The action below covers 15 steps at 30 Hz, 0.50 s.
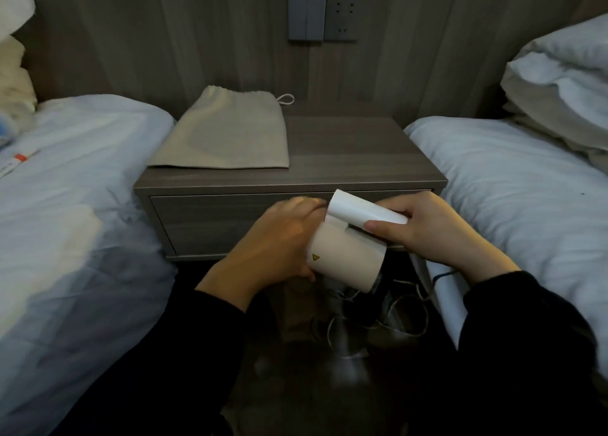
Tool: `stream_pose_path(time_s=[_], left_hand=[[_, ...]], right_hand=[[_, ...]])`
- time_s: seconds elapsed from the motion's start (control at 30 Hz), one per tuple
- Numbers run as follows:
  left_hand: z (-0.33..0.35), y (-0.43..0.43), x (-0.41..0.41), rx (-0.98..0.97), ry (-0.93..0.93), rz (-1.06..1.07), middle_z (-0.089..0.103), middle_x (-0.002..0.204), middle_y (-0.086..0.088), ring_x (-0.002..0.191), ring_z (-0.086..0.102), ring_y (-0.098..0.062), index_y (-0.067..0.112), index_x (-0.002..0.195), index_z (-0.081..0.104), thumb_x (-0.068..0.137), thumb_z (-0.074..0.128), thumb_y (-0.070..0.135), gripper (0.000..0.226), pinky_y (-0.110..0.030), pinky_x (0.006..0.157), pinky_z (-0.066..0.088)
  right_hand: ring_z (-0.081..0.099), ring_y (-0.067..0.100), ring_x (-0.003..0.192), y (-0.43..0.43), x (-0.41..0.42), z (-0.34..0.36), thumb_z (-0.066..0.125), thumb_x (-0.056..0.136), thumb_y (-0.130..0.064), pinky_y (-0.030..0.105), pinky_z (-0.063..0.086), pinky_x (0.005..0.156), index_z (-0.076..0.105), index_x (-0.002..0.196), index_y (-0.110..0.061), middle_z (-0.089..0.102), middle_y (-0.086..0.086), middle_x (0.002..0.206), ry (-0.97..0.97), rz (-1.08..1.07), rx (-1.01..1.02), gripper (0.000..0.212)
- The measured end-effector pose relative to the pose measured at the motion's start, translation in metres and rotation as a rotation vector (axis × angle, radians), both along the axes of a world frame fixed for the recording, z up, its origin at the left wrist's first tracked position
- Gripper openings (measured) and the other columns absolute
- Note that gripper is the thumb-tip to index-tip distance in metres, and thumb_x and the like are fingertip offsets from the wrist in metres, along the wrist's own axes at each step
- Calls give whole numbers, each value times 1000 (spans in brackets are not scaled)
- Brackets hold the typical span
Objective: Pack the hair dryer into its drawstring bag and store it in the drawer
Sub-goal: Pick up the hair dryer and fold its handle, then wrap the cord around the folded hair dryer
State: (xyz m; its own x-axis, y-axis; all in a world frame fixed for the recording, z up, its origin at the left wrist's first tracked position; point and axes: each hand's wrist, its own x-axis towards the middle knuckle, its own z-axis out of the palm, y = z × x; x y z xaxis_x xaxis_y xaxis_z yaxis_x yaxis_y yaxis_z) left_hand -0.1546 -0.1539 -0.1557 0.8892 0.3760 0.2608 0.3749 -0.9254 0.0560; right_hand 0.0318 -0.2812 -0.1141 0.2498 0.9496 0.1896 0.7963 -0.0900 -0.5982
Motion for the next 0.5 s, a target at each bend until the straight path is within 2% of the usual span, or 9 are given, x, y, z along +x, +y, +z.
stream_pose_path(time_s=[0.1,0.17,0.27,0.37,0.43,0.5], left_hand=[[-3,0,-2,-77,-104,-25,54,117,-6,104,55,-26,13,118,51,54,79,36,74,-36,85,43],[-2,-1,-6,-136,-134,-38,54,108,-3,94,57,-22,17,112,51,56,78,37,65,-31,72,45],[2,-1,-11,-220,-108,-37,54,112,1,96,57,-14,21,118,52,57,80,40,70,-22,75,40],[5,-1,-14,-322,-91,28,56,116,4,102,56,-11,24,123,51,54,83,46,79,-24,85,44],[8,1,-17,-390,-150,80,58,114,4,102,56,-11,24,120,54,51,86,44,78,-26,87,45],[10,3,-18,-452,-217,99,59,110,6,100,56,-11,22,118,57,51,88,38,75,-25,86,45]], right_hand=[[61,3,73,0,-1,2,68,73,-44,29,47,70,75,90,-26,69,-11,74,23,16,-2,26],[63,3,74,2,0,2,71,72,-41,28,49,72,75,88,-28,71,-12,78,47,-4,-20,22],[65,11,73,5,5,0,70,73,-38,30,50,74,74,76,-24,74,1,79,140,-128,129,15],[57,5,62,2,18,-2,58,87,-34,28,43,67,69,69,-17,68,5,68,194,-229,273,27],[58,14,56,-1,25,-5,50,93,-31,28,44,63,66,69,-14,64,7,61,356,-220,288,34],[55,20,55,1,32,-12,43,97,-29,24,45,60,66,74,-12,60,13,62,505,-210,336,36]])
